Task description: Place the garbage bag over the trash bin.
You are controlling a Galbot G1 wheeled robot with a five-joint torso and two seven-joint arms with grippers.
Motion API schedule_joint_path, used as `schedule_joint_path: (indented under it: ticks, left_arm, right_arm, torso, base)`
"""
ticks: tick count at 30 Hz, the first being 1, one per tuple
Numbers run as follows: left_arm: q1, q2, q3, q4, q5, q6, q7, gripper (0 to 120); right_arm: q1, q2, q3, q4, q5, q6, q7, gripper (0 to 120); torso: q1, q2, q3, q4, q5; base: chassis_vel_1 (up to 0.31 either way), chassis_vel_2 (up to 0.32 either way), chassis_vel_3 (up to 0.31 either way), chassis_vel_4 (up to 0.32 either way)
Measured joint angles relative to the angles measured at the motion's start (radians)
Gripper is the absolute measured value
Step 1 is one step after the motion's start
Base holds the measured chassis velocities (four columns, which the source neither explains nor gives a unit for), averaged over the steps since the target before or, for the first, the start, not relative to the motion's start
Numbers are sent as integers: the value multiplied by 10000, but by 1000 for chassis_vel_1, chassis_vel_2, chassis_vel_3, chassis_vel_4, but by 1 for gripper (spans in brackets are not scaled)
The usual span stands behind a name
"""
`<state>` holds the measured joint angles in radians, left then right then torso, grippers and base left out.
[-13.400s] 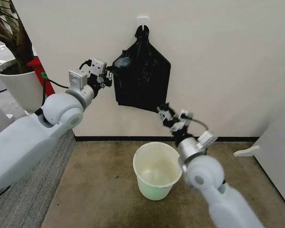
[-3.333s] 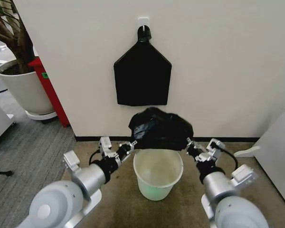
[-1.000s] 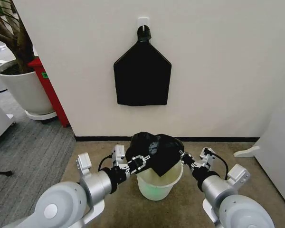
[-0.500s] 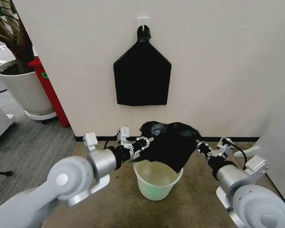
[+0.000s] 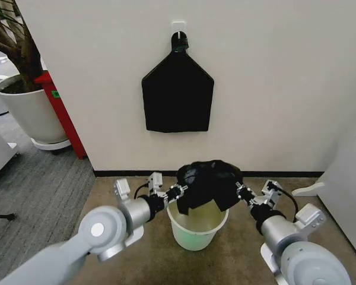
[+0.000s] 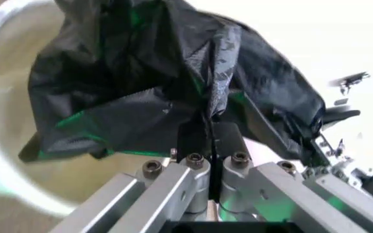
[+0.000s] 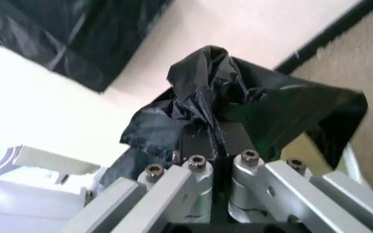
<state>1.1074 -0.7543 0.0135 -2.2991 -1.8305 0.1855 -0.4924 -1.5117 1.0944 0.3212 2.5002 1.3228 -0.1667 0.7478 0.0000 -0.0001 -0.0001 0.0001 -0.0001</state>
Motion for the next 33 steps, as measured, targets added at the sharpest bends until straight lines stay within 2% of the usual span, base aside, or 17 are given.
schedule_joint_path:
  ticks: [6, 10, 15, 21, 27, 33]
  left_arm:
    - [1066, 167, -137, -722, 343, -420, -382, 0]
    - [1971, 212, -594, -1137, 642, -595, -534, 0]
    - [3467, 126, -1156, -1433, 1745, -953, -588, 0]
    - [3978, -502, -1110, -1236, 2306, -1311, -804, 0]
    - [4185, -1018, -1096, -982, 2390, -1517, -961, 0]
    - [4341, -1741, -1087, -317, 2487, -1704, -1067, 0]
  right_arm:
    - [-246, 153, -573, -1, -21, -11, 572, 0]
    - [-430, 160, -644, -2, 75, 3, 967, 0]
    - [-669, 319, -658, -3, 67, 73, 1598, 0]
    - [-767, 626, -887, -3, 7, 139, 2079, 0]
    - [-1023, 784, -1256, -103, -211, 178, 2430, 0]
    - [-968, 1075, -1525, -831, -1005, 378, 2434, 0]
  torso:
    - [0, 0, 0, -1, 0]
    - [0, 1, -1, 0, 0]
    - [0, 1, -1, 1, 2]
    - [0, 1, 0, -1, 1]
    - [0, 1, 0, -2, 1]
    - [0, 1, 1, -1, 2]
  base:
    - [0, 0, 0, 0]
    - [0, 0, 0, 0]
    - [0, 0, 0, 0]
    - [0, 0, 0, 0]
    - [0, 0, 0, 0]
    - [0, 0, 0, 0]
